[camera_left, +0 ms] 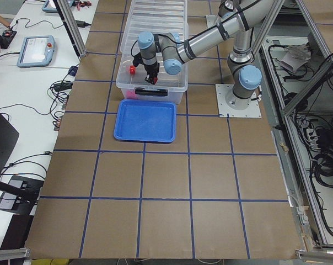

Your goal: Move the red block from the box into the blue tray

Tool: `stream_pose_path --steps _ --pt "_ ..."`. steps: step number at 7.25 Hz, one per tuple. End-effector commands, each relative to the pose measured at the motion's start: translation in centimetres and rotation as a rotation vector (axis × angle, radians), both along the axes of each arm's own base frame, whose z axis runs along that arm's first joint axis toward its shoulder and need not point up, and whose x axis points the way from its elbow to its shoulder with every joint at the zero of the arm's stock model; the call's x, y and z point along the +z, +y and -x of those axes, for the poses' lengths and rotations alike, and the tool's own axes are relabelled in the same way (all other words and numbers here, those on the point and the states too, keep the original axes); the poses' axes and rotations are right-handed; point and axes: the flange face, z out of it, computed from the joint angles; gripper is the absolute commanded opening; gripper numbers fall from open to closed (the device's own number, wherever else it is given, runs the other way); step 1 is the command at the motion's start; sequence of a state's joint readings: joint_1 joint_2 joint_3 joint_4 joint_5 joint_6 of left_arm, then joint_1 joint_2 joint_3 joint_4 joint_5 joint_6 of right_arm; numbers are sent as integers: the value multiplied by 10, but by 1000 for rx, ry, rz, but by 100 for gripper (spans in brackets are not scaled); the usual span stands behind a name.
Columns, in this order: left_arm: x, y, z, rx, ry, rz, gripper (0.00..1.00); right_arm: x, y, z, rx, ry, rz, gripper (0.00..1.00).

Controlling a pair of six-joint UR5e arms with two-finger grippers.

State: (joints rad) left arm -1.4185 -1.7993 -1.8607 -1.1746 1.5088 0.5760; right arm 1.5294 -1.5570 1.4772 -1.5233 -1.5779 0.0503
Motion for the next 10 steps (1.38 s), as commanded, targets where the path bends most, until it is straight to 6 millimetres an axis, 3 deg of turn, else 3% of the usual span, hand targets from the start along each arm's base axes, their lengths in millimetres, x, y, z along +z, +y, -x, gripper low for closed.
stream_pose_path --steps 1,2,3,4,5,6,7,9,10 --pt "82 -18 -4 60 -6 -30 0 0 0 0 1 2 0 100" --pt "119 -25 -7 89 -14 -11 0 2 -2 3 4 5 1 100" --pt "146 -29 -29 163 -102 -21 0 -2 -4 24 12 45 -22 100" --pt "173 -33 -70 226 -144 -1 0 -3 -5 52 12 68 -47 100" --pt "192 -33 -122 318 -147 -2 0 -6 -6 86 10 70 -63 100" --pt "190 -33 -173 396 -145 -8 0 -7 -4 107 72 67 -74 100" --pt "175 -29 -204 448 -135 -29 0 -9 -4 124 115 70 -83 100" --pt "139 -38 -231 478 -123 -71 0 -15 3 202 112 57 -97 100" --pt "112 -46 -237 476 -112 -111 0 -26 10 229 120 42 -113 100"
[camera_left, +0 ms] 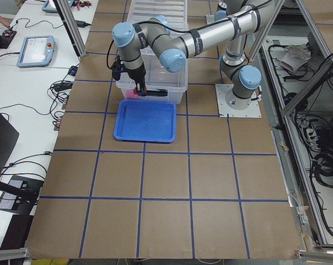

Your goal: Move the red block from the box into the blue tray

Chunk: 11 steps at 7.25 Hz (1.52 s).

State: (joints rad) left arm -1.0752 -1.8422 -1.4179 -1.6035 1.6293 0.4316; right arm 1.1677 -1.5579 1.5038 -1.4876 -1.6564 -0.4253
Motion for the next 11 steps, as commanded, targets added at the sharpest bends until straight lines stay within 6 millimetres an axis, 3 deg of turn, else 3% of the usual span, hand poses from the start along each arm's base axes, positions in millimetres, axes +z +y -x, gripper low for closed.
stream_pose_path --steps 1,2,5,8,11 --pt "-53 -18 -17 1 16 -28 0 -25 12 47 -13 -11 -20 100" --pt "-79 -25 -21 -34 20 -21 0 -41 11 45 -19 -10 -12 100" --pt "-135 -34 -27 -70 39 -34 0 -145 23 37 -38 14 40 100" --pt "-185 -40 -30 -82 46 -32 0 -147 24 33 -32 0 50 100" --pt "-209 -35 -26 -88 71 -69 0 -152 14 -14 -19 -43 71 100"
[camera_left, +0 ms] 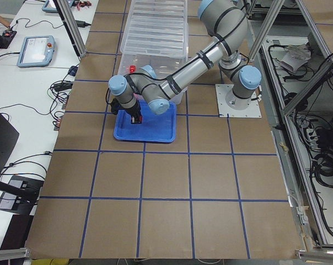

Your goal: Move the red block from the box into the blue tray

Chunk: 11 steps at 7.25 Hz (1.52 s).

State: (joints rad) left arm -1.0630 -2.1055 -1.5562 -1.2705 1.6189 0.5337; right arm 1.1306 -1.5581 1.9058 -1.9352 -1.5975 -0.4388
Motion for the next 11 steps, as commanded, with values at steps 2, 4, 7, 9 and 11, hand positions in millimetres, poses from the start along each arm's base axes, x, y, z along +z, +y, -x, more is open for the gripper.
stream_pose_path --steps 2,4,7,9,11 --pt "-17 9 3 -3 14 -34 0 -2 -6 -42 -30 -8 6 100" --pt "-23 9 3 0 15 -42 22 -5 -10 -65 -37 -11 2 100" --pt "-26 7 2 9 16 -46 64 -6 -18 -112 -5 -10 25 100" --pt "-17 4 -1 4 0 -35 100 -8 -27 -137 -29 -14 31 100" --pt "31 -2 -1 -1 -39 28 100 -15 -37 -176 -44 -14 57 100"
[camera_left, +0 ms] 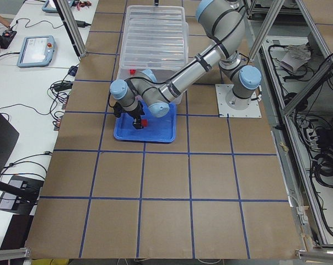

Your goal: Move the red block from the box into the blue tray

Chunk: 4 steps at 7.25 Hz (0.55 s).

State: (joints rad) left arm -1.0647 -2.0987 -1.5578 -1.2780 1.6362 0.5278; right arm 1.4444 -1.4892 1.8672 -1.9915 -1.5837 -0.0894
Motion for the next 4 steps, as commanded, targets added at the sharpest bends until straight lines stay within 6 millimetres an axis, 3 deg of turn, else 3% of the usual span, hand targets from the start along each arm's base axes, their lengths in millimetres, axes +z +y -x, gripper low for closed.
stream_pose_path --steps 1,2,3,4 --pt "57 -5 -3 -7 -49 44 100 -7 -11 -38 -6 -1 41 100" --pt "75 -7 -5 -9 -61 47 100 -4 -16 -43 -15 -3 49 100" --pt "107 -3 2 -10 -60 44 100 -2 -20 -43 -19 -3 54 100" --pt "151 1 13 -5 -51 40 100 -1 -22 -43 -21 -3 56 100"
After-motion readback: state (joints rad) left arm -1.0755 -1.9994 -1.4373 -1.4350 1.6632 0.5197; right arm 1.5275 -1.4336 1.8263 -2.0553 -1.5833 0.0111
